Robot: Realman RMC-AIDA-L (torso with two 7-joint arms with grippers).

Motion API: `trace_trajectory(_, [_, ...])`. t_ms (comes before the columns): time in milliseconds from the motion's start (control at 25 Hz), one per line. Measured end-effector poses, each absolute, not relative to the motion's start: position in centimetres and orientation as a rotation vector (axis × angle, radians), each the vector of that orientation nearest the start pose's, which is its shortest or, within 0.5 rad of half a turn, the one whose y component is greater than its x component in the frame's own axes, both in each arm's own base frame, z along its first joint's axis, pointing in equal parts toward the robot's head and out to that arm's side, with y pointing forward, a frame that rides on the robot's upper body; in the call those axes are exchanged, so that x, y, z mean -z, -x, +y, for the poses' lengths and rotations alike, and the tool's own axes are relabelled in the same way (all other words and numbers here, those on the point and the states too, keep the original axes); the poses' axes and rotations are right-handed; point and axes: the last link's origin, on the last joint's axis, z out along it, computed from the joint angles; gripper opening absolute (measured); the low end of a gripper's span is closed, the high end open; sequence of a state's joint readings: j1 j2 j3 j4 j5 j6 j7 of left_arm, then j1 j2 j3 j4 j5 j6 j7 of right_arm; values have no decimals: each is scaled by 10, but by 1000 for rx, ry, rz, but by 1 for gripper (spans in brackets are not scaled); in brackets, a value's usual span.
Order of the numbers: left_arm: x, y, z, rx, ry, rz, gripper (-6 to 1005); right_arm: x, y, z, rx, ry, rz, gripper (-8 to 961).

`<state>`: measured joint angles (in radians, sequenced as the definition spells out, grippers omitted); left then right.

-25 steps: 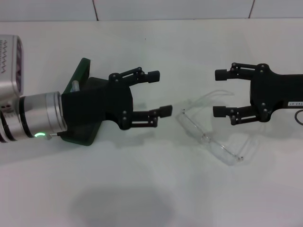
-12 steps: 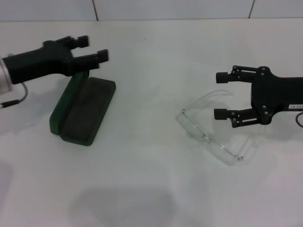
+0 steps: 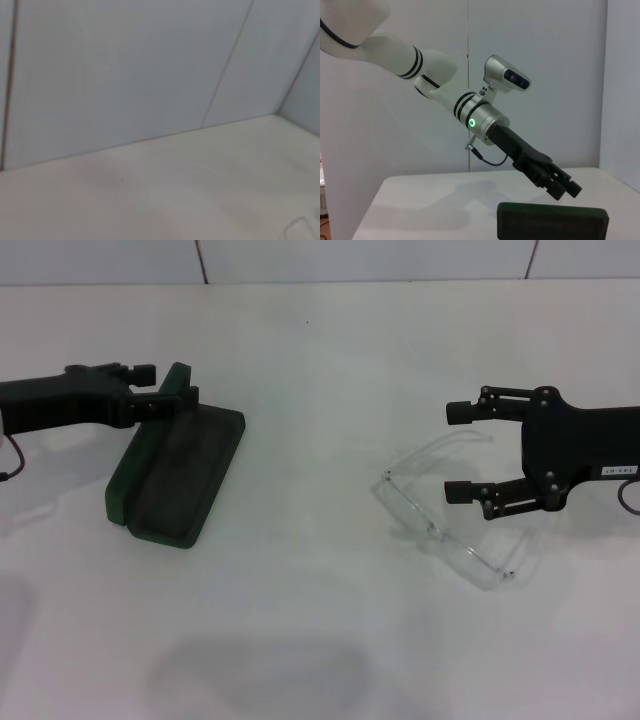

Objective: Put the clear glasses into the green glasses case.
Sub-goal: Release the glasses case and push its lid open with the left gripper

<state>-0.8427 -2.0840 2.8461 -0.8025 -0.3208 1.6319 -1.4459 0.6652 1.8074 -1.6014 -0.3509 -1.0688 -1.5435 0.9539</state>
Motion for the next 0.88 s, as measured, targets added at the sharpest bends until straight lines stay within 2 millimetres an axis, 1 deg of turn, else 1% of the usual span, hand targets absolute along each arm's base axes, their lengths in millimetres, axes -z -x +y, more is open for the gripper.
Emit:
trace_trajectory(160, [-50, 292, 363, 482, 2434, -986, 866, -11, -223, 347, -847, 2888, 0, 868])
trace_trajectory(400, [-46, 297, 367, 403, 2411, -1034, 840, -9, -223, 347, -836, 2899, -10, 869])
trace_trajectory(880, [-44, 295, 370, 394, 2417, -1051, 789, -6, -220, 350, -799, 2905, -44, 868])
